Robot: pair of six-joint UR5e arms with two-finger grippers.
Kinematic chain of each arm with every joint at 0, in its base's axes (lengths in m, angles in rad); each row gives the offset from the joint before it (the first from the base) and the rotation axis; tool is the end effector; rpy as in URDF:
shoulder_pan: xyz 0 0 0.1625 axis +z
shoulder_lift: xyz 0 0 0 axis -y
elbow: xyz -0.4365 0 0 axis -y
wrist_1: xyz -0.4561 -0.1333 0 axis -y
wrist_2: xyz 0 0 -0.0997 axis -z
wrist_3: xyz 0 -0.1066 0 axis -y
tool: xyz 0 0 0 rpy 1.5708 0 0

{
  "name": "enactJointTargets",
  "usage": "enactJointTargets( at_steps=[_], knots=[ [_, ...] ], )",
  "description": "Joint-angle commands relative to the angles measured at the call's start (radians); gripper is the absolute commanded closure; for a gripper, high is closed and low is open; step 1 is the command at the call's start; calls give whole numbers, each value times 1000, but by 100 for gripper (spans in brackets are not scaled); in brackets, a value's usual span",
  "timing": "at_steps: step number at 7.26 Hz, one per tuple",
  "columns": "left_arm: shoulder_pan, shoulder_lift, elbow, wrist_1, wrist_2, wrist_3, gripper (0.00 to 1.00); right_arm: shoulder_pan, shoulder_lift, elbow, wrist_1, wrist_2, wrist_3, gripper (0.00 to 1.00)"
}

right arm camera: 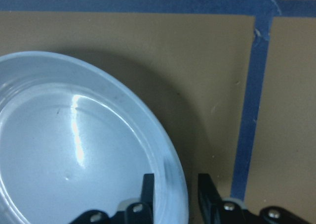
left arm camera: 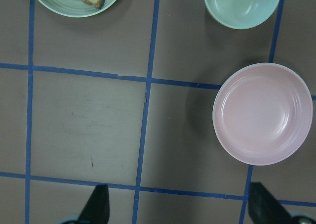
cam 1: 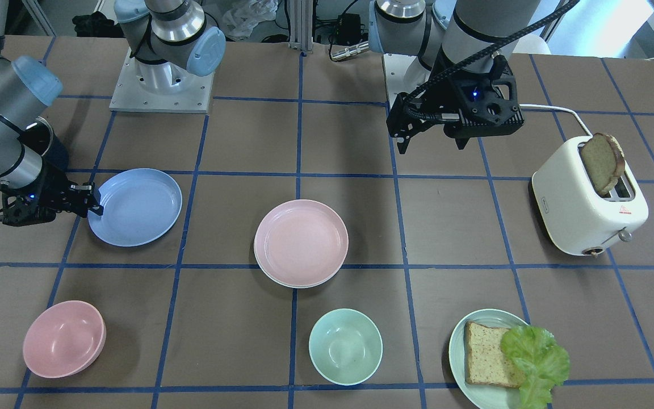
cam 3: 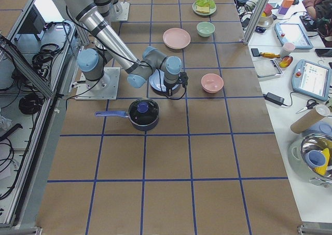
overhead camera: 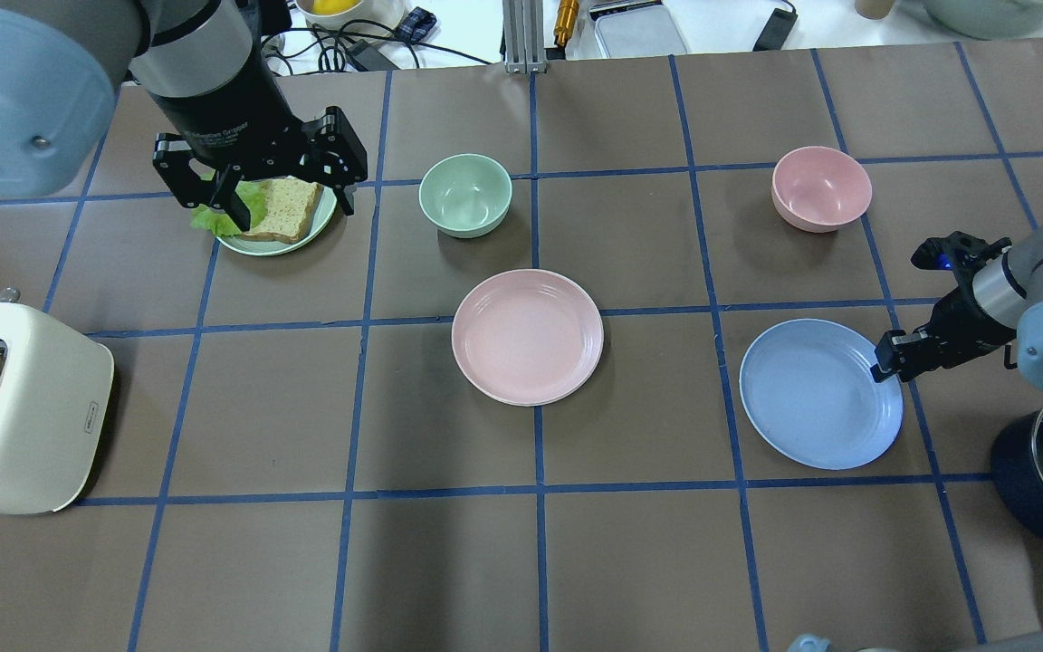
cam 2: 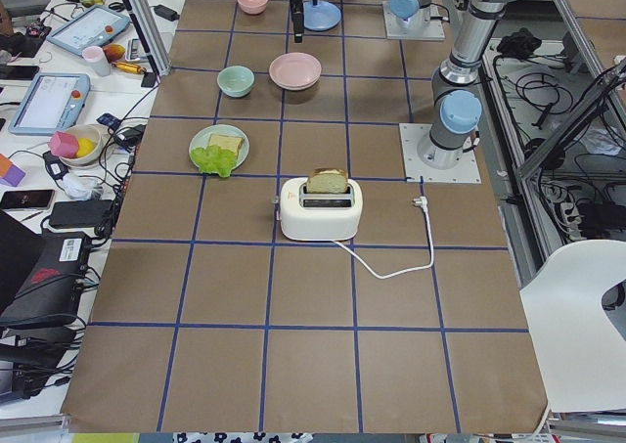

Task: Stack three plates with pink and blue
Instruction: 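Lift the blue plate with the right gripper and slide it toward the stack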

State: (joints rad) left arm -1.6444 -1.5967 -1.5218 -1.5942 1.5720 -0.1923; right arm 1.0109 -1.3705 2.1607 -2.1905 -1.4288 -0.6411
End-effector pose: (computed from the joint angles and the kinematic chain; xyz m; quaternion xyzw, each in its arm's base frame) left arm -0.1745 -0.5556 0.5028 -0.0593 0.9982 0.0001 0.0006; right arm -0.1335 -0.4924 0.1453 -0.0343 0.9933 0.0301 0.1063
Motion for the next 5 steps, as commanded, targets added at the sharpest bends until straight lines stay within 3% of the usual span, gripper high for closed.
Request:
enactJointTargets(
  at_steps=[1, 3, 5],
  knots=[
    [12, 0, 6, 0, 0, 37, 0, 0, 1, 2, -3, -12, -2, 67],
    [11, 7, 0, 0, 6, 37, 0, 0, 2, 2, -5, -9, -2, 80],
    [11, 9, -3, 2, 5, 33, 0, 0, -1, 2, -9, -19, 3, 99]
  ],
)
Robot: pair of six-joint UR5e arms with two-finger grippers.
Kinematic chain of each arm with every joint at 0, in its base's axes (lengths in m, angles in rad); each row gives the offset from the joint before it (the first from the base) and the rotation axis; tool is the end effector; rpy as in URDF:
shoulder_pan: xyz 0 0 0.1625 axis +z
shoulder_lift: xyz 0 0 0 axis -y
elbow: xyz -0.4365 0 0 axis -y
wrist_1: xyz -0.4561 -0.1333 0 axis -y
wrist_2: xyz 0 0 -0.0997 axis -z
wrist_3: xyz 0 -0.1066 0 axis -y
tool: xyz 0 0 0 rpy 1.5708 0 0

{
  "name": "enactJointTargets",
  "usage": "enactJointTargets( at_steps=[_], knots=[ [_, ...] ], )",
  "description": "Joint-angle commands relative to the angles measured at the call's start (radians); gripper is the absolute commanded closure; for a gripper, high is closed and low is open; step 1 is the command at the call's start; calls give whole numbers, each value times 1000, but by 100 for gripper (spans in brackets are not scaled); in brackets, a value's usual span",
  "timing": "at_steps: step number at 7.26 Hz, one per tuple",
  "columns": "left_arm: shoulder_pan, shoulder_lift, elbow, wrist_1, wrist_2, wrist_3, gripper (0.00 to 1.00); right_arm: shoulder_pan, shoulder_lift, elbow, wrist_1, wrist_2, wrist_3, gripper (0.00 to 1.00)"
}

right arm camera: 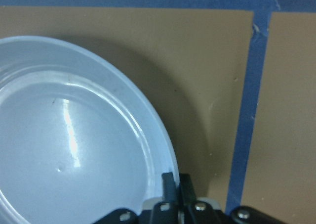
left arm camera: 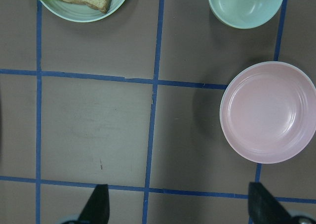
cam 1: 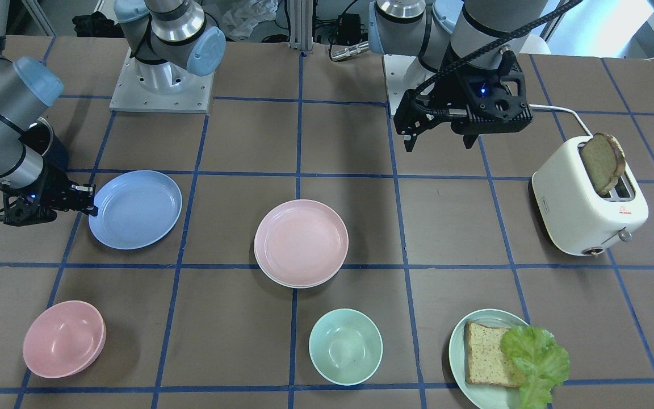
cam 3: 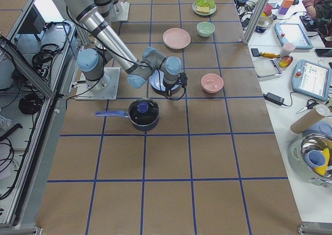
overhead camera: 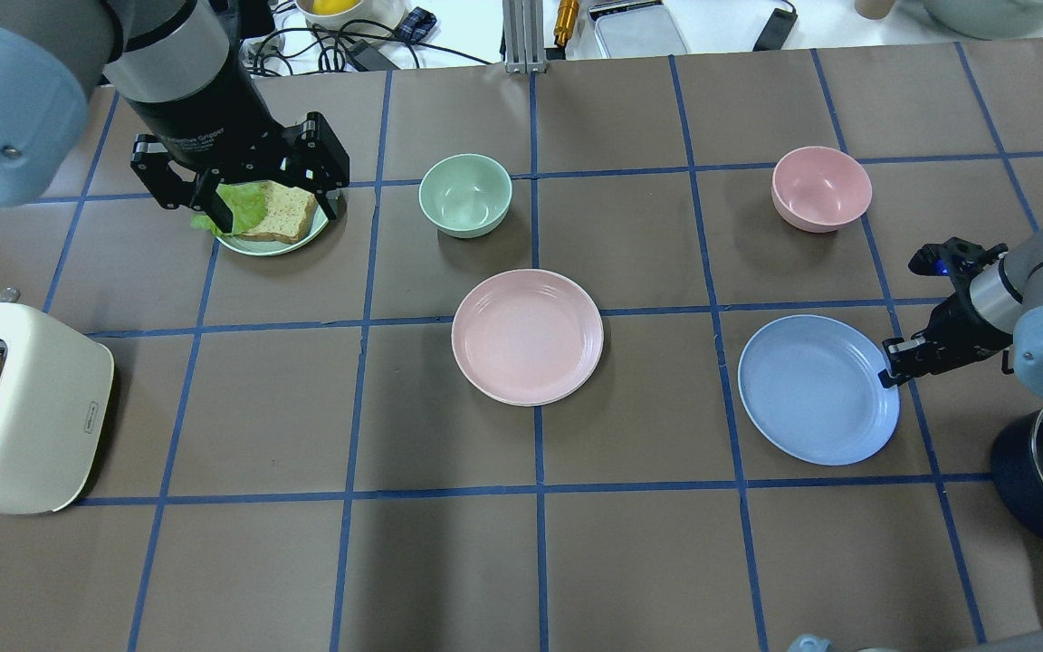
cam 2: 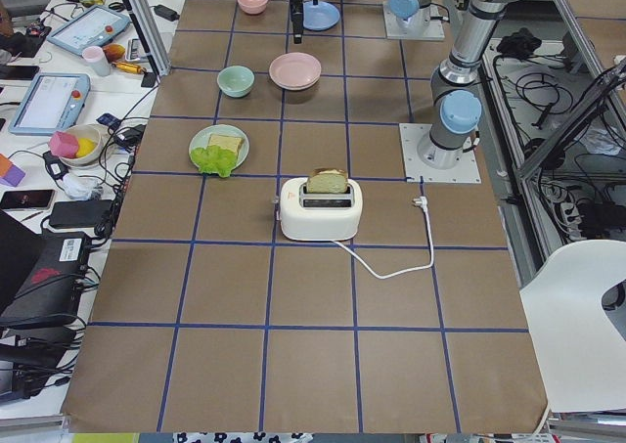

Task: Stack three plates with pink and blue
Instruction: 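Lift the blue plate with the right gripper and slide it toward the stack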

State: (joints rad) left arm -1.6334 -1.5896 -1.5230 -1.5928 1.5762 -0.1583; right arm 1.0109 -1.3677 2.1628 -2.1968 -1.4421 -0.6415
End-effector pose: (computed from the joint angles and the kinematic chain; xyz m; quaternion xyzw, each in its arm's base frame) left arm -0.1678 -0.5551 0.5062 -0.0478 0.9988 -0.0038 0.0023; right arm -0.1346 -0.4915 0.1434 -0.0351 0.9938 0.0333 0.1005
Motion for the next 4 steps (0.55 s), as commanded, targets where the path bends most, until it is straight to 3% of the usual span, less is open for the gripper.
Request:
enactJointTargets(
  at_steps=[1, 4],
  knots=[
    [1, 2, 0, 1, -1, -1, 0, 0, -4, -4, -1, -6, 5, 100],
    [1, 2, 3, 1, 2, 5, 0, 0, -37, -18, 9, 8, 14, 100]
  ],
)
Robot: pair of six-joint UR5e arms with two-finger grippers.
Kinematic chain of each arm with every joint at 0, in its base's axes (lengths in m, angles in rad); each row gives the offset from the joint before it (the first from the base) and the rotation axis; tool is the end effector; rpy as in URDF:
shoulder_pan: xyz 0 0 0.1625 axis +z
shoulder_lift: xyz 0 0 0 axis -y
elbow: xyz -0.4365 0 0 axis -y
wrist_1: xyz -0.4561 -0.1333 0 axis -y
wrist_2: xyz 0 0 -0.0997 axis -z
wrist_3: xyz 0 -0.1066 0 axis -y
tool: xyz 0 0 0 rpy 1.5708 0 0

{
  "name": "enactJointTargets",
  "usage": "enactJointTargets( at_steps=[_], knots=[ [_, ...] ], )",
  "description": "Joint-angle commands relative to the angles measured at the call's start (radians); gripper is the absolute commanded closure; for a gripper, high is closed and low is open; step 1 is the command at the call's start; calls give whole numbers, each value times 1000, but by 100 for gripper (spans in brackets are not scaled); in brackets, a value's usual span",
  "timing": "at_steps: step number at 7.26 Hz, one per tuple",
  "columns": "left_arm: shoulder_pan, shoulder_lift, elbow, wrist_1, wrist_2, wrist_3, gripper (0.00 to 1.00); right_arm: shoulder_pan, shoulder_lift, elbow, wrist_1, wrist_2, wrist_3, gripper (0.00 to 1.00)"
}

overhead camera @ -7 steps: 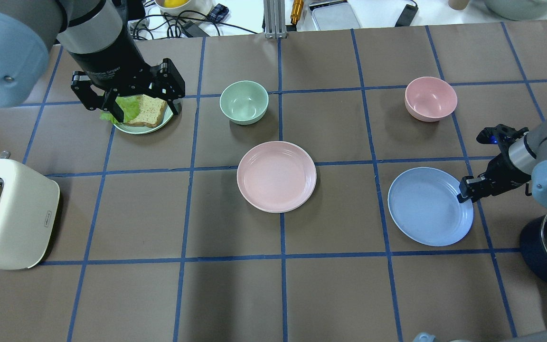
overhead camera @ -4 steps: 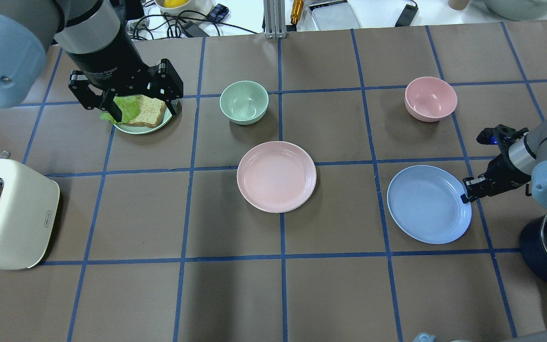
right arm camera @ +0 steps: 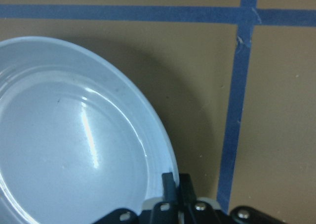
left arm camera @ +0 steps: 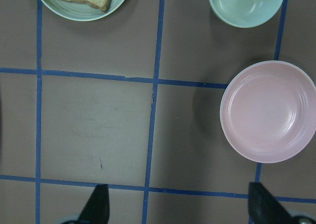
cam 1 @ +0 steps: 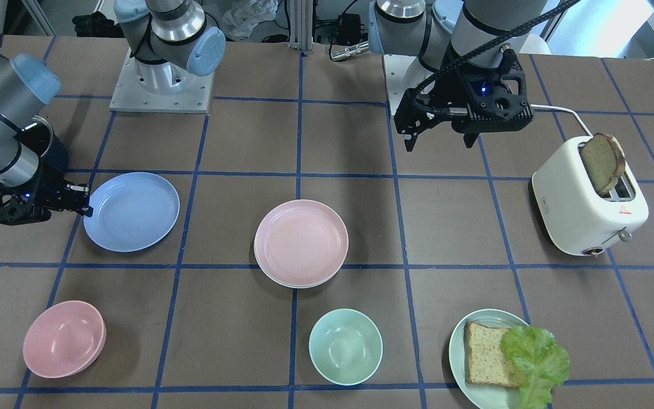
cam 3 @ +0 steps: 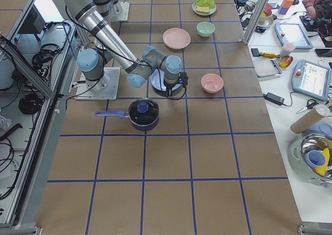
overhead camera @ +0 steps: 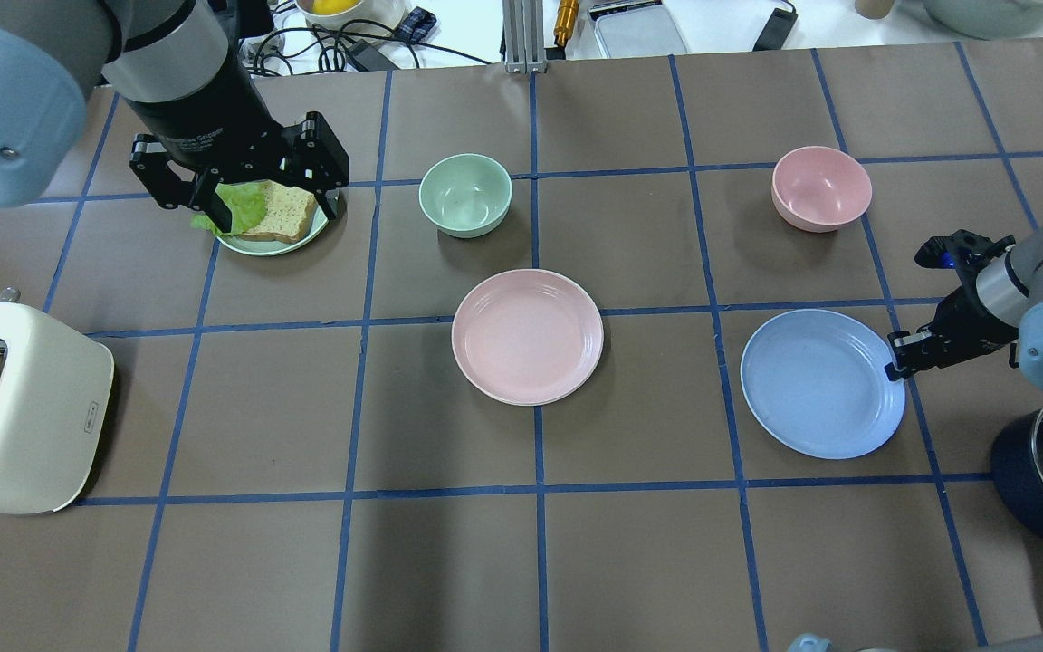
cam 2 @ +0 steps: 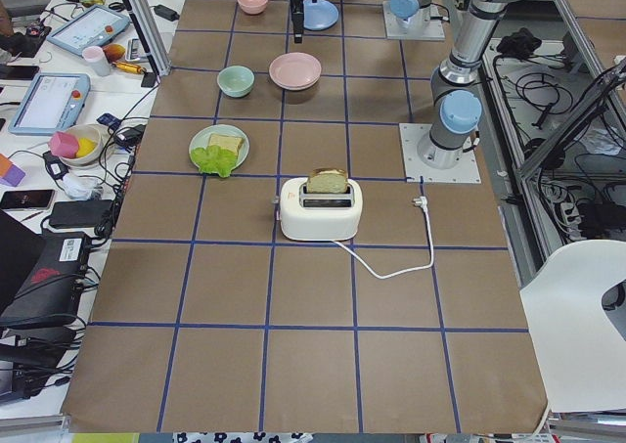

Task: Stack three plates with pink and blue
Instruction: 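Lift the blue plate with the right gripper and slide it toward the stack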

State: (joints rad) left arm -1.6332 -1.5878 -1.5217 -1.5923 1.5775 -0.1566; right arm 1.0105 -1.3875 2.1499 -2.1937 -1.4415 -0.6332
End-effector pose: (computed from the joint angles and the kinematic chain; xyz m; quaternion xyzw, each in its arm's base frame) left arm -0.1675 -0.5547 0.5080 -0.0471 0.9989 -0.0056 0.0028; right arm -0.1377 -0.4961 0.1581 -0.0318 0.9950 0.0213 0.0924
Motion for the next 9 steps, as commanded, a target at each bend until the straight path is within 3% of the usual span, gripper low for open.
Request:
enactJointTargets(
  at_steps=[1, 4, 5, 9],
  knots=[
    [1, 0, 5, 0, 1, 2, 0, 0, -25, -12, 38, 12, 6, 100],
    [1, 0, 6, 0, -2, 0, 0, 32, -88, -79, 222, 29, 50, 100],
    [1, 0, 6, 0, -1, 0, 0, 45, -109, -97, 283, 77, 106, 100],
    [1, 2, 6, 0, 1, 0, 0, 255, -120, -137, 276, 79, 431, 100]
  ],
)
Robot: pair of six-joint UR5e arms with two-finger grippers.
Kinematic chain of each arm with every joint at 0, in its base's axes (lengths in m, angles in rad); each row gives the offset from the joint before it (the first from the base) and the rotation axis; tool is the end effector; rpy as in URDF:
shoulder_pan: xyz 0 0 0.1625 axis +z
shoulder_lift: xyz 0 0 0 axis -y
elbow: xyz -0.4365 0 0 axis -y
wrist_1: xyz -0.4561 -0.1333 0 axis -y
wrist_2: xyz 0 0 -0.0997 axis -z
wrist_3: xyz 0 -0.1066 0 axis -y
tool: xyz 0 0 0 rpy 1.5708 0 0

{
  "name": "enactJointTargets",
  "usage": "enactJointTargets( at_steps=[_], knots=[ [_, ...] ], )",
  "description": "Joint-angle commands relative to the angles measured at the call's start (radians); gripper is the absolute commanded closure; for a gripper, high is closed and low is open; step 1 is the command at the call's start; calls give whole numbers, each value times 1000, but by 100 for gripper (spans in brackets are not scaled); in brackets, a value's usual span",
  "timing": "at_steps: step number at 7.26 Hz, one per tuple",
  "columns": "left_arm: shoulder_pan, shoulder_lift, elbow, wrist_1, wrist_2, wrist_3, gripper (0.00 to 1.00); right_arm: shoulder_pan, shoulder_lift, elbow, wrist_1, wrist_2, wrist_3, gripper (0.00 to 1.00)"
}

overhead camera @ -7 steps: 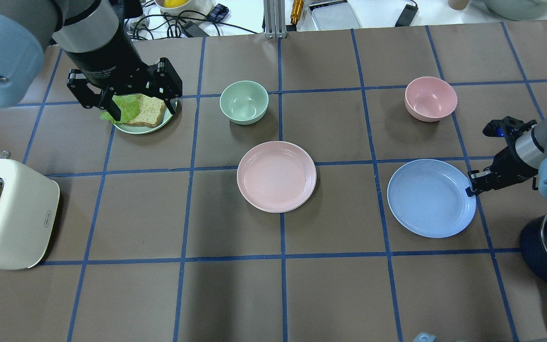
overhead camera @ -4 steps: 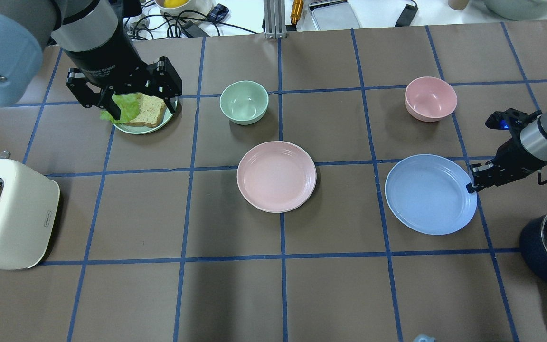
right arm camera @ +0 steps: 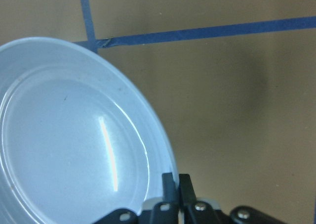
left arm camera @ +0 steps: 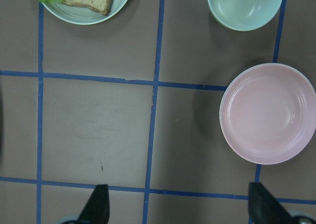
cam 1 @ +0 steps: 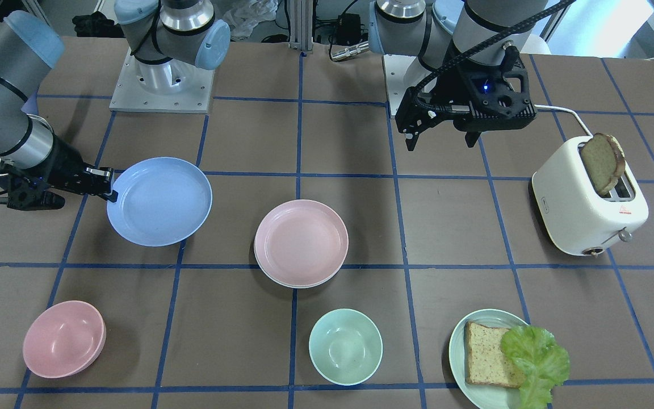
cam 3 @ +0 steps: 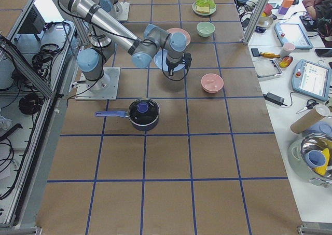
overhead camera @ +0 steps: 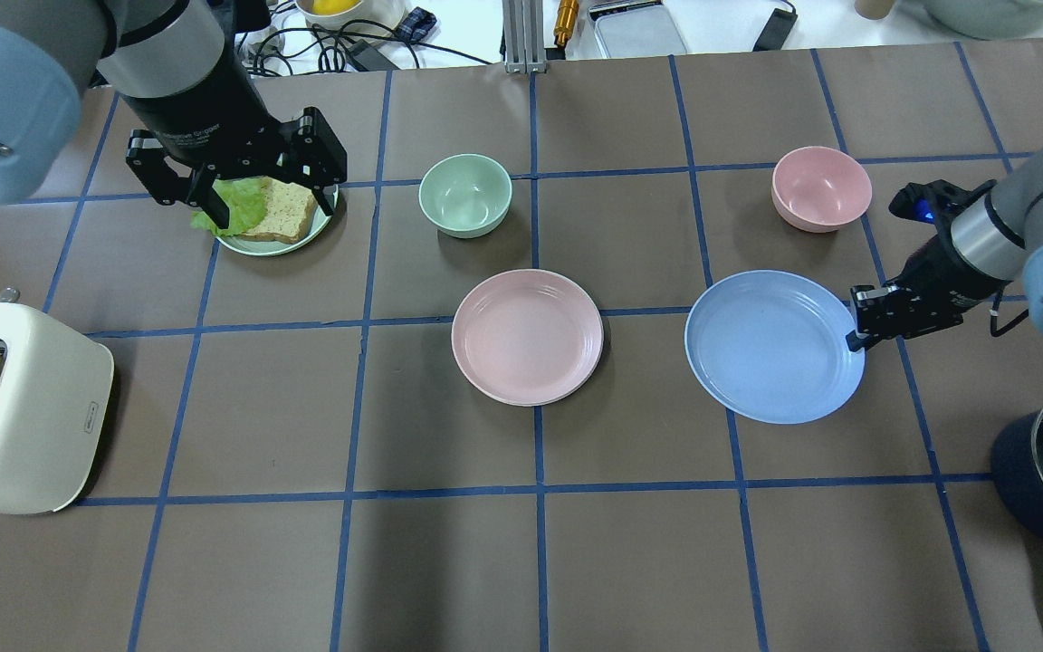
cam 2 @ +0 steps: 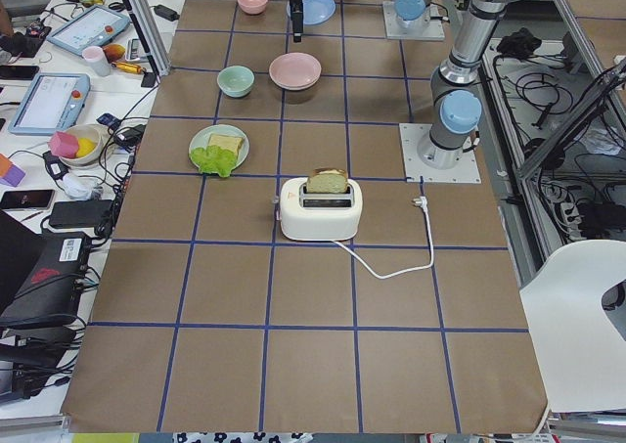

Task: Stack three plates with pink and blue
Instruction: 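Carry the blue plate over the pink plate and lower it with the right gripper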

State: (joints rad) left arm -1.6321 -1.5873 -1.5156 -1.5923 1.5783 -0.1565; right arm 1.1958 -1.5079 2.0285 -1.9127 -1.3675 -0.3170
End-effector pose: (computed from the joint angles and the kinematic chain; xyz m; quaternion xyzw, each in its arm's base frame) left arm -0.1668 -0.5553 0.5117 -0.0476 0.9988 -0.0090 0.0028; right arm -0.0400 -0.5244 0.2508 0.0378 0.9902 0.0492 0.1252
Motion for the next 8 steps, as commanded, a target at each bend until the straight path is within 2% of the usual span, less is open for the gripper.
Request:
enactJointTargets(
  at_steps=[1, 3, 8],
  knots=[
    [0, 0, 0, 0, 0, 0, 0, 123, 11, -43, -8, 7, 195, 100],
    [0, 0, 0, 0, 0, 0, 0, 207, 18, -54, -38, 10, 326, 100],
    [0, 3, 0, 0, -1, -8, 0, 479, 132, -68, -245, 11, 718, 100]
  ],
)
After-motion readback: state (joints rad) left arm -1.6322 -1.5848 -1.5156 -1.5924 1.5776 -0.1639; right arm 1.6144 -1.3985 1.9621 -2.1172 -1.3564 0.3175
